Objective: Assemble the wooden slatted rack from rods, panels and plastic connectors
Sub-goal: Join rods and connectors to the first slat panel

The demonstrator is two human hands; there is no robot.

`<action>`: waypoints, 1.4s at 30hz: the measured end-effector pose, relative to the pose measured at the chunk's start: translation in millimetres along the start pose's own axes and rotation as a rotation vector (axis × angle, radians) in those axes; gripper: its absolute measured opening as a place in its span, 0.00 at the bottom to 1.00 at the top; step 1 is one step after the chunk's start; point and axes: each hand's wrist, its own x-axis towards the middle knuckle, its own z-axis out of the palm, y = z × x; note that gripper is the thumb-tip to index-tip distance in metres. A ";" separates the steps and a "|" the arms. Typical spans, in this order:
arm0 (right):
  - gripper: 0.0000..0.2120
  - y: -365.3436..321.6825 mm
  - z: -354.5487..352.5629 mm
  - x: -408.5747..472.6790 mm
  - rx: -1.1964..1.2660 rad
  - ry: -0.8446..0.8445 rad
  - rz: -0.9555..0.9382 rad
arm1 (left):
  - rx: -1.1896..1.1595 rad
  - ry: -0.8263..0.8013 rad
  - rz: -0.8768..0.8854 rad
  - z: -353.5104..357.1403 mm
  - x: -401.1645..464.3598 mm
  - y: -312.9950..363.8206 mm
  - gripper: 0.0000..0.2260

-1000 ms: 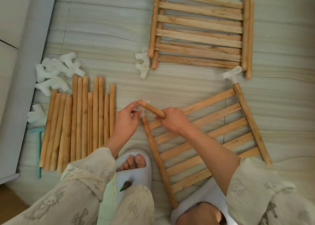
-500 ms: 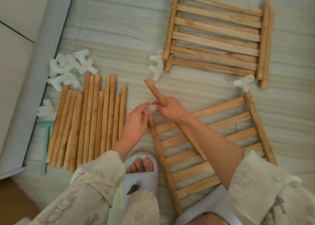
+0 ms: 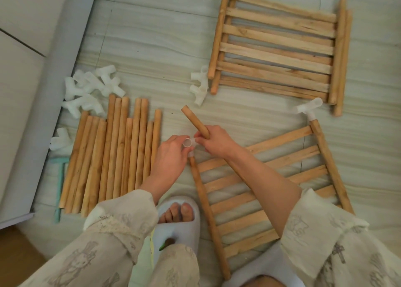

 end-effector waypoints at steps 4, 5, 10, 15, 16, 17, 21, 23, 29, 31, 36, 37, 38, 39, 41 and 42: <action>0.08 1.9 1.3 -2.4 -0.010 0.010 0.001 | 0.009 0.028 0.019 2.3 -1.5 1.8 0.11; 0.08 1.3 1.0 -2.8 -0.021 0.007 -0.004 | 0.010 0.038 0.025 2.9 -2.5 2.3 0.11; 0.09 -0.5 0.9 -7.0 -0.037 -0.008 0.008 | 0.005 0.067 0.049 4.7 -7.6 4.3 0.10; 0.09 -1.9 3.2 -6.7 -0.033 -0.004 0.040 | -0.022 0.068 0.053 6.0 -7.8 0.4 0.10; 0.09 -1.5 3.9 -7.6 -0.017 0.003 0.052 | -0.026 0.071 0.050 7.0 -7.6 -1.0 0.10; 0.10 -0.5 5.4 -8.3 0.004 0.003 0.062 | -0.030 0.077 0.039 8.2 -7.7 -2.3 0.10; 0.11 -1.3 10.2 -17.2 0.099 -0.068 0.098 | -0.033 0.070 0.022 11.6 -6.4 -10.0 0.10; 0.12 -0.5 10.3 -17.6 -0.089 -0.093 0.077 | -0.079 0.059 -0.005 10.2 -4.9 -13.8 0.10; 0.11 6.6 13.8 -23.9 -0.457 -0.148 0.061 | -0.156 0.043 -0.147 10.2 0.6 -14.7 0.10; 0.11 8.0 13.8 -25.9 -0.485 -0.161 0.048 | -0.170 0.019 -0.152 9.6 5.0 -17.6 0.10; 0.13 10.4 0.9 -30.0 -0.476 -0.181 0.040 | -0.455 -0.136 -0.248 0.0 5.3 -19.0 0.09; 0.14 10.1 -0.6 -31.2 -0.488 -0.202 0.030 | -0.553 -0.165 -0.257 -1.9 4.3 -19.7 0.11; 0.14 9.5 -1.6 -32.4 -0.506 -0.222 0.014 | -0.637 -0.184 -0.260 -4.1 3.8 -20.1 0.12; 0.14 8.6 -1.9 -33.9 -0.535 -0.241 -0.001 | -0.683 -0.193 -0.260 -6.1 3.9 -20.4 0.13; 0.13 7.0 -3.0 -38.0 -0.625 -0.251 -0.014 | -0.725 -0.195 -0.251 -10.0 5.3 -17.9 0.14; 0.13 6.2 -4.9 -40.1 -0.661 -0.242 -0.015 | -0.743 -0.191 -0.248 -11.7 6.9 -15.0 0.14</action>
